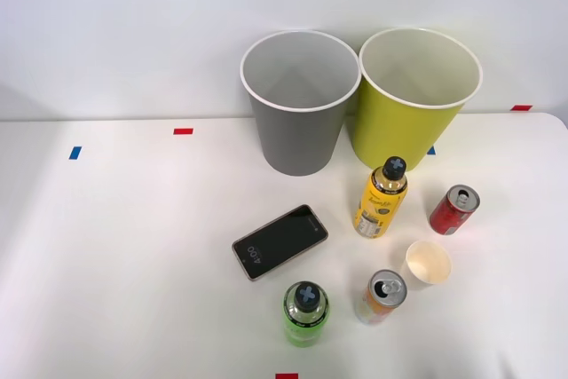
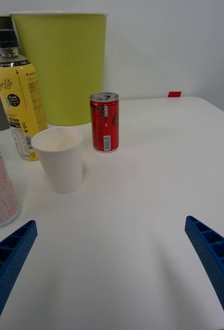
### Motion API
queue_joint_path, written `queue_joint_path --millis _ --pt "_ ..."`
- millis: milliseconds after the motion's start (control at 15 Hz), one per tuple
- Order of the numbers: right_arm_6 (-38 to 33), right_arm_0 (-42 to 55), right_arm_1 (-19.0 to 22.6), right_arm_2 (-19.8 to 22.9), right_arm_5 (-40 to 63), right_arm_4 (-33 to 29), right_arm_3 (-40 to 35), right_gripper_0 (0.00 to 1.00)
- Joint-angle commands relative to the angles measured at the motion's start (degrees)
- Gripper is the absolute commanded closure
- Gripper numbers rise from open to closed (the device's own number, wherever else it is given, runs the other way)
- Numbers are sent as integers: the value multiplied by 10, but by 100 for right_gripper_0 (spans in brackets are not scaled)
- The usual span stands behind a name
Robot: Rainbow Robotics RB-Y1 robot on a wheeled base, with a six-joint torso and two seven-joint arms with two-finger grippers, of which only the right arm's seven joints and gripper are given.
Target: Put cans in the gray bin, plastic bottles in the light green bin
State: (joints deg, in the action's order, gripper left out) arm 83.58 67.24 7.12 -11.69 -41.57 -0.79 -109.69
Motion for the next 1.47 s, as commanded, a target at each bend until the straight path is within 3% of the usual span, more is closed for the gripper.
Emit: queue_joint_path --millis 67,1467 --pt "0 0 0 0 0 0 0 0" --pt "0 0 0 0 0 0 0 0"
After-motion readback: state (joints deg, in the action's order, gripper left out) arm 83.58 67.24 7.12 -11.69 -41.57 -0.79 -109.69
